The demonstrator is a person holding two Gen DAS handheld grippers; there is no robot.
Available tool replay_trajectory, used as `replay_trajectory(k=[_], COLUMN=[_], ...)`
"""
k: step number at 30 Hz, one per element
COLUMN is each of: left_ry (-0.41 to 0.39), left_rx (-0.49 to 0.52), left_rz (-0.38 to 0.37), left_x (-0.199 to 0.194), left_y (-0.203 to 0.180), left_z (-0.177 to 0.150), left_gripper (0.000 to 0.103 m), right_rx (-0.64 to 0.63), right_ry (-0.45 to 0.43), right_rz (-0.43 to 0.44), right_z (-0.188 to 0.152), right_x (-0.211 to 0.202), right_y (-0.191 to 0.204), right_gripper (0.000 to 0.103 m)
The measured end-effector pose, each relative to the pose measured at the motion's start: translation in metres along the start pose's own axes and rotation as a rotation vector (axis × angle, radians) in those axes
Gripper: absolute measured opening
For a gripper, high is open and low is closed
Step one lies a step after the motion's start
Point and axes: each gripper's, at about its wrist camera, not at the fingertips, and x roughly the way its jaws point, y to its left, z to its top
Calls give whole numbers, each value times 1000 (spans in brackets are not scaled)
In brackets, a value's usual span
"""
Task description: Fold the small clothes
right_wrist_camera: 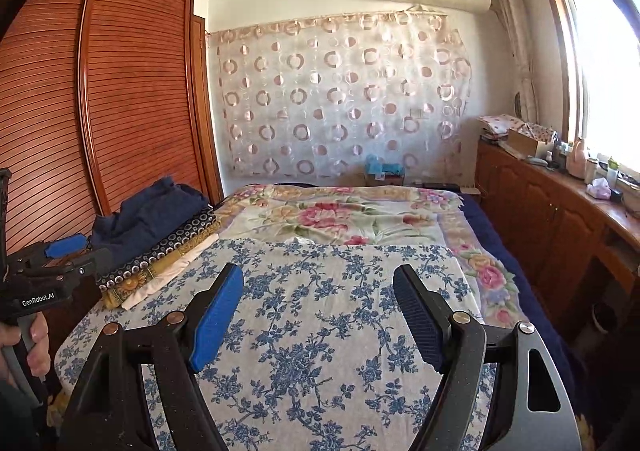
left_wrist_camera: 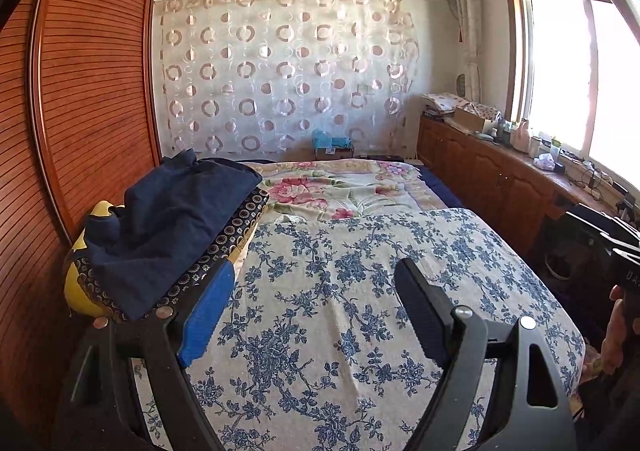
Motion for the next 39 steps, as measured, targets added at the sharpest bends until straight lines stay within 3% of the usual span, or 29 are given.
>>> replay_trajectory(k=[39], left_ry=[-56], left_rx=[-6], left_rz=[19], left_x=[-18], left_y=[-6], left_z=[4], left_gripper=[83], right_rx=[7], right_ry=[1], right_rz=[7], right_z=[-7], right_x=[11], right_y=[-20], right_gripper=[79])
